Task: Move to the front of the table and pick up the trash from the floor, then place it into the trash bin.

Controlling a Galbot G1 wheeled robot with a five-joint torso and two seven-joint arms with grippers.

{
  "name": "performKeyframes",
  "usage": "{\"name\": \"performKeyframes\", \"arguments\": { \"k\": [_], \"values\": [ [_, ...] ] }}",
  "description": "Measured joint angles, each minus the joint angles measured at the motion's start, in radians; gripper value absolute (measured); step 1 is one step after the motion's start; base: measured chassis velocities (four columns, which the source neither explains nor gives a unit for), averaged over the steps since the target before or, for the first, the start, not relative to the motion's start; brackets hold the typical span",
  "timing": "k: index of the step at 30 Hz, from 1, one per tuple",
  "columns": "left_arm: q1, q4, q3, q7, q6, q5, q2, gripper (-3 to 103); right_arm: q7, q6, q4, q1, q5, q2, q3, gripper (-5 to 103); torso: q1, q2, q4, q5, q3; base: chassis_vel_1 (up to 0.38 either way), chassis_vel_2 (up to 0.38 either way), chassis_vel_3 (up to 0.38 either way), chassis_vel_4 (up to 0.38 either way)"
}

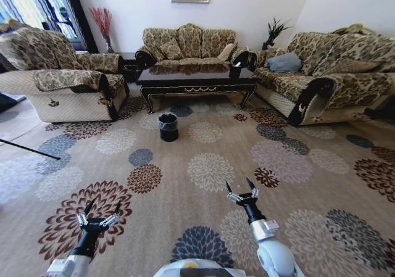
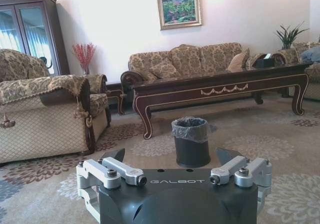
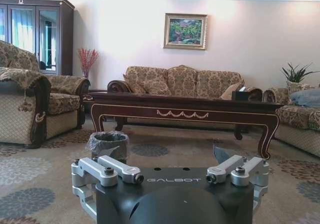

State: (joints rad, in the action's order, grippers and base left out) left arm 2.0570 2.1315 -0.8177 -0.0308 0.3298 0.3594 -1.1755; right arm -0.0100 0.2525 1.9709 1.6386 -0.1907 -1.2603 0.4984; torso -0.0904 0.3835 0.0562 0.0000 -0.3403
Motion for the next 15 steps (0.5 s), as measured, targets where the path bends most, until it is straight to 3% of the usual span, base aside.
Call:
{"name": "performKeyframes", "arguments": {
  "k": [15],
  "values": [
    [0.0,0.0,0.0,0.0,0.0,0.0,0.0,100,0.0,0.0,0.0,0.0,0.0,0.0,0.0,100,-0.022,0.059,0.0,0.0,-0.037,0.0,0.0,0.0,0.0]
  ]
}}
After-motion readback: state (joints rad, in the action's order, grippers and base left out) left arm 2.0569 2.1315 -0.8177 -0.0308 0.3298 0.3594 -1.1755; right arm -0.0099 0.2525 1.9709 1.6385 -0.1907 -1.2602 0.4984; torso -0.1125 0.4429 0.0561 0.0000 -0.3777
